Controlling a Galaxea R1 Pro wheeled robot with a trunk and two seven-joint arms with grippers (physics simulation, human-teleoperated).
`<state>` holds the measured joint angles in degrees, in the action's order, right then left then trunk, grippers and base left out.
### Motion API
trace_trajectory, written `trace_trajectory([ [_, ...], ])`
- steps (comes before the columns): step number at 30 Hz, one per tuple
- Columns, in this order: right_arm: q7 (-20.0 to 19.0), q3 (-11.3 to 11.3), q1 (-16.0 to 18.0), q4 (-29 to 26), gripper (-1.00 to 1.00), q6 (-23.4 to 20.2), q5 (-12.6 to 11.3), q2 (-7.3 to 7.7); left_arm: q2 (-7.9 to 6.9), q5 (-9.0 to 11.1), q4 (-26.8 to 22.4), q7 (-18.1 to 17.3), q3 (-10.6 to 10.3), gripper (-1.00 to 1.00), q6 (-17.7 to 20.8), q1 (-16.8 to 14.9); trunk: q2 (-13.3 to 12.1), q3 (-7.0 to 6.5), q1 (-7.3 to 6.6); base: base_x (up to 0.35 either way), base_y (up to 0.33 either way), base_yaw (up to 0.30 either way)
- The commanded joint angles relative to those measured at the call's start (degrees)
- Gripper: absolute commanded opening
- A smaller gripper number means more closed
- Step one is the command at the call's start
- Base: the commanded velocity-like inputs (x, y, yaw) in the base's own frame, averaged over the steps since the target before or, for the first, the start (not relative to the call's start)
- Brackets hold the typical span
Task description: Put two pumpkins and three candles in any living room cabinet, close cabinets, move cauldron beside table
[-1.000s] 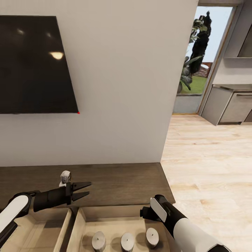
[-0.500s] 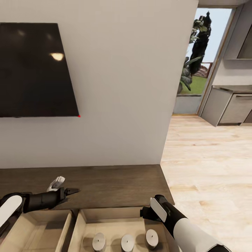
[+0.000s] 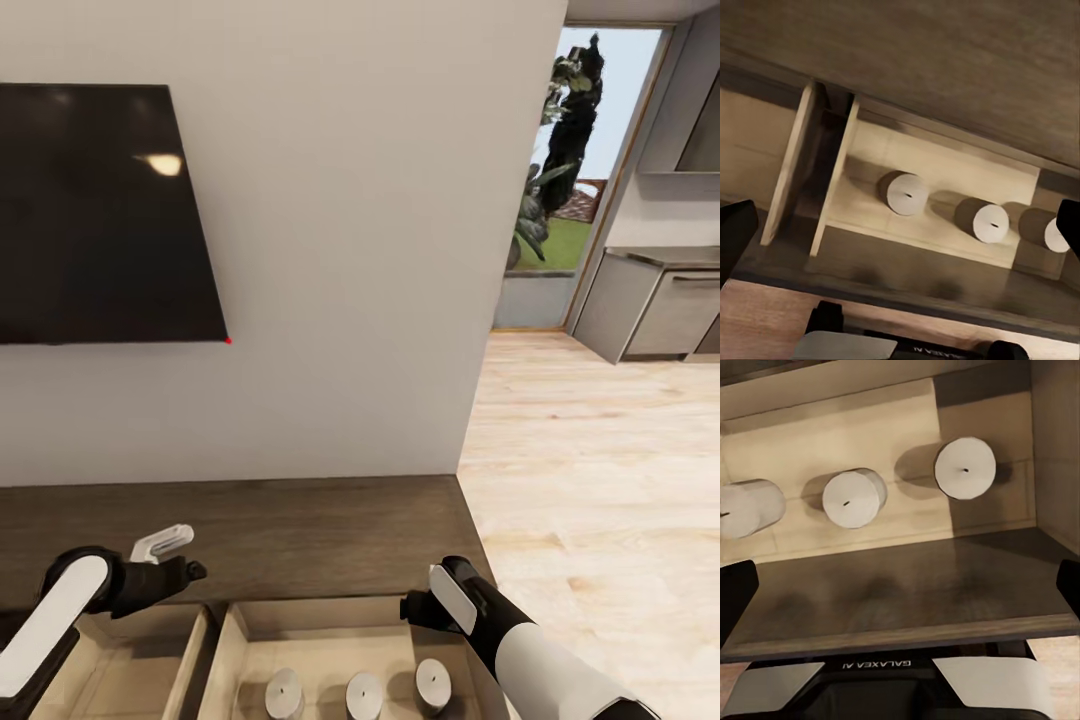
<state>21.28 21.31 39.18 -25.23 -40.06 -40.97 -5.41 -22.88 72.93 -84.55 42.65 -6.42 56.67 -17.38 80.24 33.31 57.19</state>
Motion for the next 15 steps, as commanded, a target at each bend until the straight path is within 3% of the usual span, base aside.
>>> trace_trajectory([
  [1, 0.5, 0.4, 0.0, -0.1, 1.00, -0.1, -0.6, 0.05, 0.58, -0.2, -0.1, 1.3, -0.1, 1.00, 0.0, -0.1, -0.4, -0.13, -0.23, 0.000, 0.000, 0.000],
  [7, 0.5, 0.4, 0.0, -0.1, 1.00, -0.1, -0.6, 0.05, 2.96, -3.4, -0.3, 2.4, -0.2, 1.00, 0.0, -0.1, -2.8, -1.20, -1.54, 0.000, 0.000, 0.000],
  [15, 0.5, 0.4, 0.0, -0.1, 1.00, -0.1, -0.6, 0.05, 3.94, -4.1, -1.1, 2.5, -0.2, 1.00, 0.0, -0.1, -6.0, -2.64, -3.30, 0.000, 0.000, 0.000],
])
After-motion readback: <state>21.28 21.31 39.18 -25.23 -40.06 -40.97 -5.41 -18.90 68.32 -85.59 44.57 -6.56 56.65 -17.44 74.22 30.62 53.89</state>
